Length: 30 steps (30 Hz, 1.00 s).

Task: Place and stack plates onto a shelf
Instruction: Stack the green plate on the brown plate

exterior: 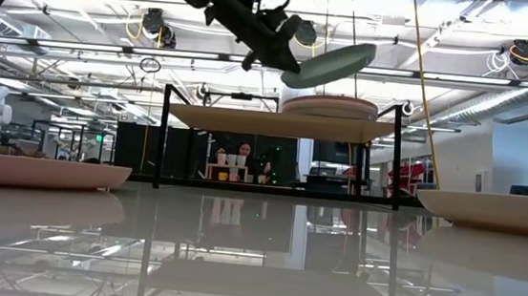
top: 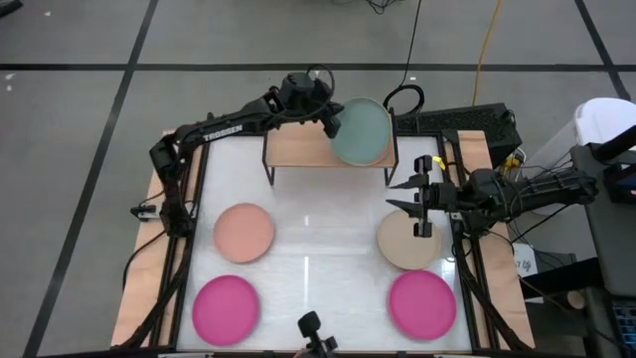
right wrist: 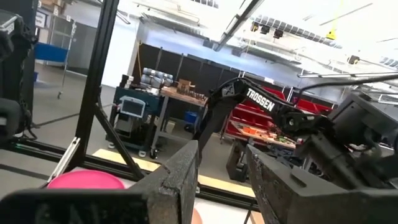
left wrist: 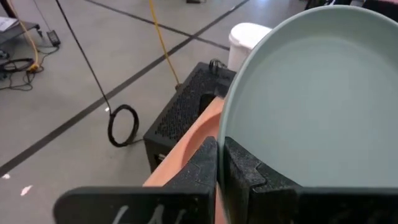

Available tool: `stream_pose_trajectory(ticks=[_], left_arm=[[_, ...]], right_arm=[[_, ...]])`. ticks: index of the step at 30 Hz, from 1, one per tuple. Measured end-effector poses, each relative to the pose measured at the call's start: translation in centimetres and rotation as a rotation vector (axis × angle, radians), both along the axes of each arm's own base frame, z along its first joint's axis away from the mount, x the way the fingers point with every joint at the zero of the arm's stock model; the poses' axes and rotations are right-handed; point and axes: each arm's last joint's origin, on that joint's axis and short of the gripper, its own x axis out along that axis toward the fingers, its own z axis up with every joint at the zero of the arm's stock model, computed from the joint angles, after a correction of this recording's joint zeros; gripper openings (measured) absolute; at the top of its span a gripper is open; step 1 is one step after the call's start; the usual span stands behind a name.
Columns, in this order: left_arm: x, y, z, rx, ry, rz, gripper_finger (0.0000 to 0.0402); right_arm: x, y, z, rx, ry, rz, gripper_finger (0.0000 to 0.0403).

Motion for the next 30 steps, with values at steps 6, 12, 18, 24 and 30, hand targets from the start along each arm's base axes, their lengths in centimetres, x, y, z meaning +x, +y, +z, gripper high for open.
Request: stream_pose_trajectory(ticks=[6,12,18,24,30], left_arm=[[0.3,1.1,-1.4,-0.006,0.028,0.025,0.0033],[0.3,1.5,-1.2,0.009,-0.003,0.03,0.0038],[0.3,1.5,-1.2,0.016,0.004,0.022,0.005],[0.4,1.3,-1.3,0.028,0.009,0.009,0.0106],[-0.2,1.0,-0.2,0.036,-0.005,0.01,0.0135]], right_arm=[[0.1,0.0,-0.3,0.01,0.034,0.003,0.0118],[0.1,0.0,-0.4,0.022,0.042,0.006,0.0118],[0.1,0.0,-0.5,0.021,0.048,0.005,0.0118],[0.1,0.0,-0.4,0.022,0.047,0.006,0.0118],[0.1,0.0,-0.6,0.029,0.06,0.007,0.0118]])
